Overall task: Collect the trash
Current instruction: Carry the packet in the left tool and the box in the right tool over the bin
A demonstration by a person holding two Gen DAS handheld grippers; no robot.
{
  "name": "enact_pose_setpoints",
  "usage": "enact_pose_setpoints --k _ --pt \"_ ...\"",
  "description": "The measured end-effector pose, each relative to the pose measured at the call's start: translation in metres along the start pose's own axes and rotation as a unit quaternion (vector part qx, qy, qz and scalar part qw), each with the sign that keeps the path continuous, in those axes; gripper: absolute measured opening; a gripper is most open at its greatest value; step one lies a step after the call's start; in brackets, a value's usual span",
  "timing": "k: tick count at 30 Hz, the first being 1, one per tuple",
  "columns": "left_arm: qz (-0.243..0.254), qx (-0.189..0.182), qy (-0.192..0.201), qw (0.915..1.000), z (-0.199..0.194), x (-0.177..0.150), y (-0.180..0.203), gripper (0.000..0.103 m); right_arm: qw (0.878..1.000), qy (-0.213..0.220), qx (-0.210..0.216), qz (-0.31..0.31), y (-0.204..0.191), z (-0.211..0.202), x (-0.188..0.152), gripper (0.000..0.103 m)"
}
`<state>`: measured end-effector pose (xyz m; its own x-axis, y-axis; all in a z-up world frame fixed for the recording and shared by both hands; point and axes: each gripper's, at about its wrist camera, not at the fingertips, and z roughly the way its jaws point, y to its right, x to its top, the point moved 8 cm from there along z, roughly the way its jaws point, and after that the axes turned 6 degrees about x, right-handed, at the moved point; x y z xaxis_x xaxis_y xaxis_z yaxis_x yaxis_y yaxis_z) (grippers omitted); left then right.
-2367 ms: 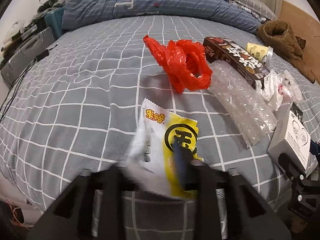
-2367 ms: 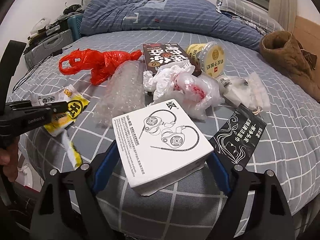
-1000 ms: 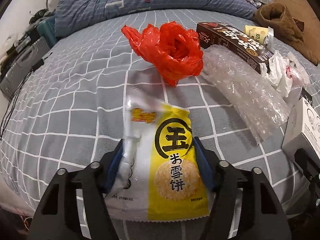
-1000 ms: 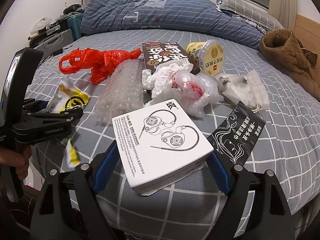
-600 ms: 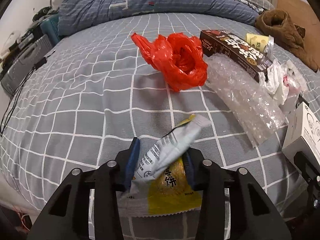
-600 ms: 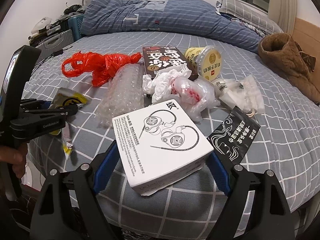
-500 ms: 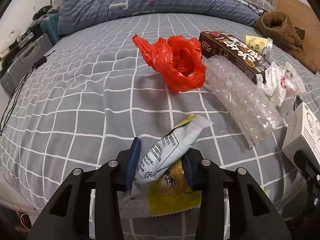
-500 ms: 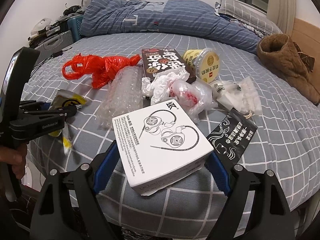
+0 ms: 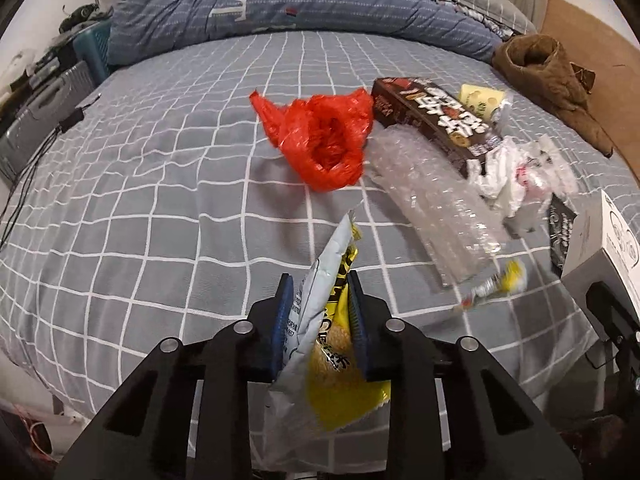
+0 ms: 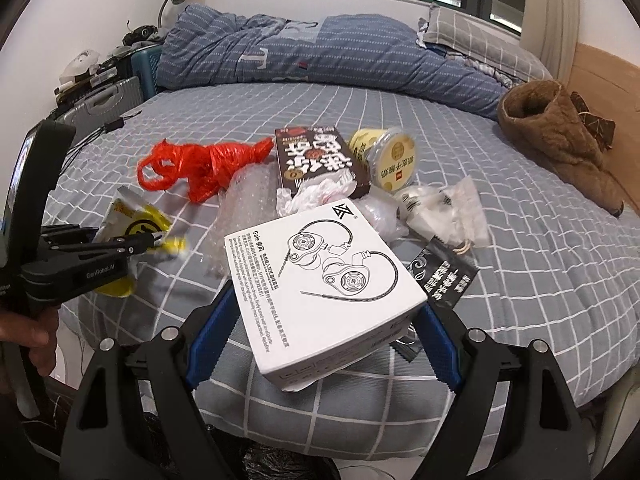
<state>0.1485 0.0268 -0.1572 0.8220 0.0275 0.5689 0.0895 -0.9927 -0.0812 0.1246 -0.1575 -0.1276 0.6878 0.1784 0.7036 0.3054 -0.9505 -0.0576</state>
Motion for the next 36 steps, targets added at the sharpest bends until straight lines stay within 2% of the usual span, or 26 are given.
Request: enact_pose_setpoints --k 8,18,27,36 --pt "-0.006 -0.014 0.019 0.9997 -0.031 0.003 0.009 0.025 1.0 0.019 -0.004 0.002 0.003 -0.029 0.007 0.08" --pt "-0.032 -0.043 0.024 0.9983 -0.089 -0.018 0.02 0.025 0.999 0.038 -0.018 0.011 0.006 -0.083 0.009 0.08" --pt "-0.028 -0.046 0.04 0.9977 -0.147 -0.038 0.027 0.025 0.999 0.041 -0.016 0.022 -0.001 -0.134 0.0 0.08" --pt "-0.024 -0.04 0.046 0.9979 -0.183 -0.064 0.028 0.025 0.999 0.039 -0.013 0.02 -0.021 -0.17 -0.016 0.08"
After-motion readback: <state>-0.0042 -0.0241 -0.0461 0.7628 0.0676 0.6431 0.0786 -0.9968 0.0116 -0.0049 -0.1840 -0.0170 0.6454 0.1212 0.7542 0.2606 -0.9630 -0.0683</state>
